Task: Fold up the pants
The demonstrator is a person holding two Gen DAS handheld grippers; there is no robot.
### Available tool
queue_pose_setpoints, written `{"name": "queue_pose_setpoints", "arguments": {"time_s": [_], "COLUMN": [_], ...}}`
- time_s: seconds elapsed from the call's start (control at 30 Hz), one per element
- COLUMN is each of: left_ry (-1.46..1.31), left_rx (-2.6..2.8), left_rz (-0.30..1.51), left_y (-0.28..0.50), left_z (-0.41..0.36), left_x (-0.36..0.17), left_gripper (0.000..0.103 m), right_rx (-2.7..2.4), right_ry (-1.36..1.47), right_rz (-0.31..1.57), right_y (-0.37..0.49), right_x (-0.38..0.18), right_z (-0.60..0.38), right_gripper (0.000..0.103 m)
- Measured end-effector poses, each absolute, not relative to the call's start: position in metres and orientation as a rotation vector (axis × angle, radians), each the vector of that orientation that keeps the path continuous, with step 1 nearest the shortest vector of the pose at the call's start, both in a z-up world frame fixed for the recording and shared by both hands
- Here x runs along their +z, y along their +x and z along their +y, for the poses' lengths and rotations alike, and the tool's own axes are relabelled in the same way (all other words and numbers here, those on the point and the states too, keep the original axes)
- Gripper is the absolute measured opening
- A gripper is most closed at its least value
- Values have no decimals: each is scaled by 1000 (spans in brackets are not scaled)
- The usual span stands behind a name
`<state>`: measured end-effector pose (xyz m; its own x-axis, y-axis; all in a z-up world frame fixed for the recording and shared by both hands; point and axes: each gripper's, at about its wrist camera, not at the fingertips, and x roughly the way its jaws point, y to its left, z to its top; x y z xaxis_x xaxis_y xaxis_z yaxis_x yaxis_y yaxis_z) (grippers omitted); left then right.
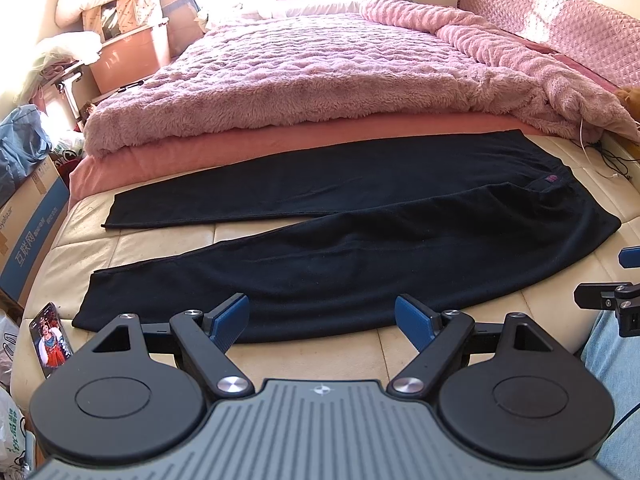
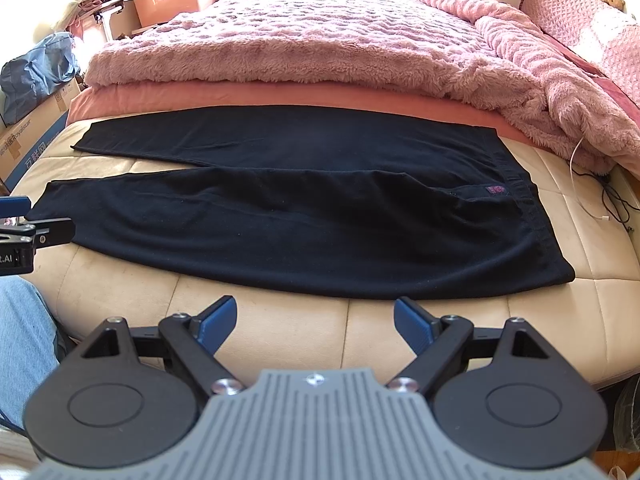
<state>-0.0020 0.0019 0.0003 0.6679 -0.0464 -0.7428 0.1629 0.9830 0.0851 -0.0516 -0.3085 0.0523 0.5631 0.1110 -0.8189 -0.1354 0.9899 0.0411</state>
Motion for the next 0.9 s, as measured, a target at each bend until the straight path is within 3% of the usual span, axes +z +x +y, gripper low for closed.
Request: {"name": "queue_pose_setpoints", "arguments": {"time_s": [0.2,0.5,0.7,0.9], "left_ry": [188,331,589,873], "left_rx": [-122,-255,-459,-523], "left_rz": [823,772,770,865], "left_y": [2,27,38,44], "left_z": [5,32,40,42], "left_x": [-6,-16,-40,-99], "left_gripper": [93,71,70,69], "right_rx": [146,108,47,58], "right_ry": [-12,-66,-126,-226], "right_rz": [953,819,802,836], "right_y": [-49,-37,-16,0], "right_x": [48,46,40,13], "right_z": [-315,-362,-414,-448], "right_gripper": [82,81,55,29]}}
